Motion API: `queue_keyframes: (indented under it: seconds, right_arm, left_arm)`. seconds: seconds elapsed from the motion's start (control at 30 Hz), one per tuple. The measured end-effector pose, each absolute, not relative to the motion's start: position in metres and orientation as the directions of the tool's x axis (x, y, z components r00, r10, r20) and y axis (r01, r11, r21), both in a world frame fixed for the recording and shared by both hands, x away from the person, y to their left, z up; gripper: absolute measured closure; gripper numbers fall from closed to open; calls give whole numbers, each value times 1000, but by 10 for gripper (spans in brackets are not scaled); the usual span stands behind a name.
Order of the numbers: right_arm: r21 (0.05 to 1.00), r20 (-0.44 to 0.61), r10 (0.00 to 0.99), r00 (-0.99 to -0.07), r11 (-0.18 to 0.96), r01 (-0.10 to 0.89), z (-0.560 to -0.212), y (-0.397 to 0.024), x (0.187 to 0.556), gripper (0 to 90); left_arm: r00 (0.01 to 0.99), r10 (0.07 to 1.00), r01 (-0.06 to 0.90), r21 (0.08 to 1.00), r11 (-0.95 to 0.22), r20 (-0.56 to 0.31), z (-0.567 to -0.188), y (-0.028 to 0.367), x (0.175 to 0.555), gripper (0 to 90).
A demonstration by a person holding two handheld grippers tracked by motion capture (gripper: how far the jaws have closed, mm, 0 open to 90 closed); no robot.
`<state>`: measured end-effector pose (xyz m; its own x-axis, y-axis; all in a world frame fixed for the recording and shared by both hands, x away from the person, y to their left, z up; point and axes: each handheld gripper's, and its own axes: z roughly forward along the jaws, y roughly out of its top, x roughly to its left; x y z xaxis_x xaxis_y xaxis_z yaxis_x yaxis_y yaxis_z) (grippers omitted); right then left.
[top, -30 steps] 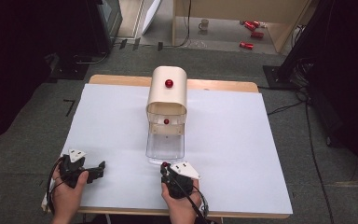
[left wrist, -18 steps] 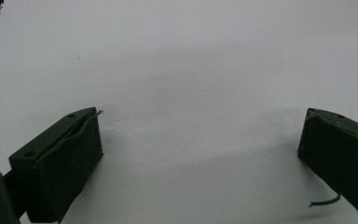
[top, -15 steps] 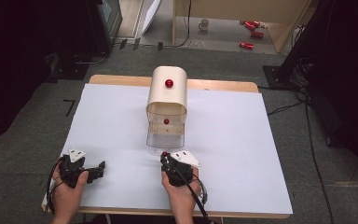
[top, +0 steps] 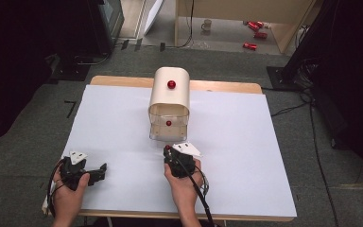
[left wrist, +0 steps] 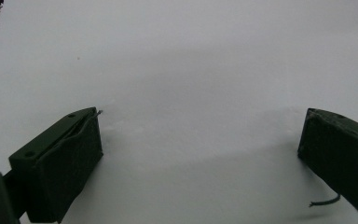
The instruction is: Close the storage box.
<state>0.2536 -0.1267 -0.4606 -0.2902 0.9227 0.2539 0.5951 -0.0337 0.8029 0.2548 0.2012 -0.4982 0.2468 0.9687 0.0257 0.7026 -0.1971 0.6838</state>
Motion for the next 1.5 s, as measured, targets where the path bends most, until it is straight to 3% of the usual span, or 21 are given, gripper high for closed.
queue_keyframes:
  seconds: [1.2, 1.27, 1.3, 1.33, 1.37, 1.4, 1.43, 1.47, 1.5]
  right_arm:
    - [799, 252, 924, -287, -31, 601, -467, -133, 303, 747]
    - [806, 255, 922, -291, -37, 590, -466, -134, 302, 717]
    - [809, 266, 913, -310, -36, 586, -466, -135, 301, 605]
    - [809, 266, 913, -310, -36, 586, -466, -135, 301, 605]
    - [810, 251, 911, -327, -12, 586, -464, -137, 300, 475]
    - [810, 251, 911, -327, -12, 586, -464, -137, 300, 475]
    - [805, 230, 917, -325, 8, 593, -463, -140, 299, 326]
    - [805, 230, 917, -325, 8, 593, -463, -140, 299, 326]
    - [805, 210, 924, -318, 21, 593, -461, -145, 297, 223]
  left_arm:
    - [247, 969, 702, 684, -197, 26, -498, 201, 255, 0]
    - [247, 969, 702, 684, -198, 27, -498, 201, 255, 0]
    - [247, 969, 702, 684, -198, 26, -498, 201, 255, 0]
    - [247, 969, 702, 684, -197, 26, -498, 201, 255, 0]
    - [247, 969, 702, 684, -198, 26, -498, 201, 255, 0]
    - [247, 969, 702, 684, -197, 26, -498, 201, 255, 0]
    - [247, 969, 702, 684, -197, 26, -498, 201, 255, 0]
    - [247, 969, 702, 684, -197, 26, -498, 201, 255, 0]
    - [247, 969, 702, 684, -197, 26, -498, 201, 255, 0]
